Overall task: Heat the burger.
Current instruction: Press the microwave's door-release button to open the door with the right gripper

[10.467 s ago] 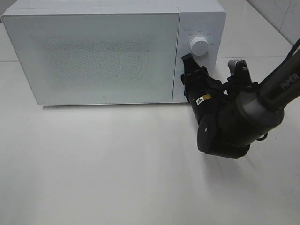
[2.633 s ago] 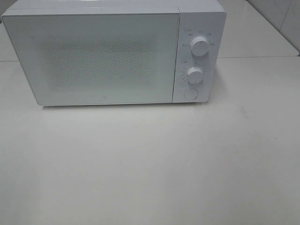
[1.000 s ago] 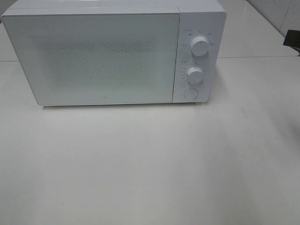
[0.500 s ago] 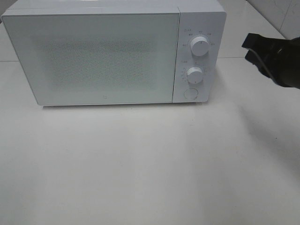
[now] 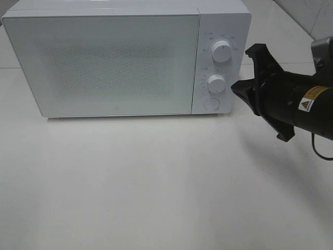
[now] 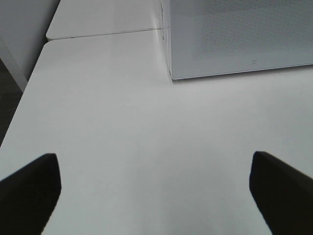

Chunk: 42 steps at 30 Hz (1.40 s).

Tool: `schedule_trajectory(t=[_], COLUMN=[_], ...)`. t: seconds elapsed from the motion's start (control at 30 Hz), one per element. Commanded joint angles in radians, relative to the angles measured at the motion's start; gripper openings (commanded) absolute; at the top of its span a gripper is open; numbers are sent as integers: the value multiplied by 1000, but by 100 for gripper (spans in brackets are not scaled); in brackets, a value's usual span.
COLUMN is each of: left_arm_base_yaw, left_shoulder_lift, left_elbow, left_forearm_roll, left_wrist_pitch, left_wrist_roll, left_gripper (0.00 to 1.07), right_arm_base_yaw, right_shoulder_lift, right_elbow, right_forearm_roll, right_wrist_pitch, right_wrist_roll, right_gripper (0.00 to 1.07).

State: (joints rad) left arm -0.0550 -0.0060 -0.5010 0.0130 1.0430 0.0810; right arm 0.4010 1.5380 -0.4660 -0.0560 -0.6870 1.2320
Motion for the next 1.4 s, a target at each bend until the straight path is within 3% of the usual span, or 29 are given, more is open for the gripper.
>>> schedule_trajectory(t=[0.03,0.17,0.2,0.43,0.57,0.67,1.4], left_arm_base_yaw=[2,2,2,2,2,2,2], left_shoulder_lift=[-19,-19,-19,-19,-19,-19,-19], left_elbow=[3,3,3,3,3,3,3], left_forearm_roll=[2,2,2,2,2,2,2], left_wrist_pitch=[-2,-2,-2,-2,-2,-2,-2], left_wrist_roll=[-5,-5,-5,-5,-5,-4,-3], left_gripper=[98,98,98,98,98,98,98], right_arm_base_yaw=[39,82,111,186,245,256,252], right_shoulder_lift=[40,83,108,179,212,229,400], right_elbow=[-2,-2,-2,-2,-2,-3,-186], right_forearm_roll=[79,194,271,445,632,685,756], right_wrist_pitch=[-40,-46,-65,-165,-175,-181,-173], right_wrist_roll=[59,59,59,60,60,60,79], right_gripper=[0,0,0,0,0,0,1])
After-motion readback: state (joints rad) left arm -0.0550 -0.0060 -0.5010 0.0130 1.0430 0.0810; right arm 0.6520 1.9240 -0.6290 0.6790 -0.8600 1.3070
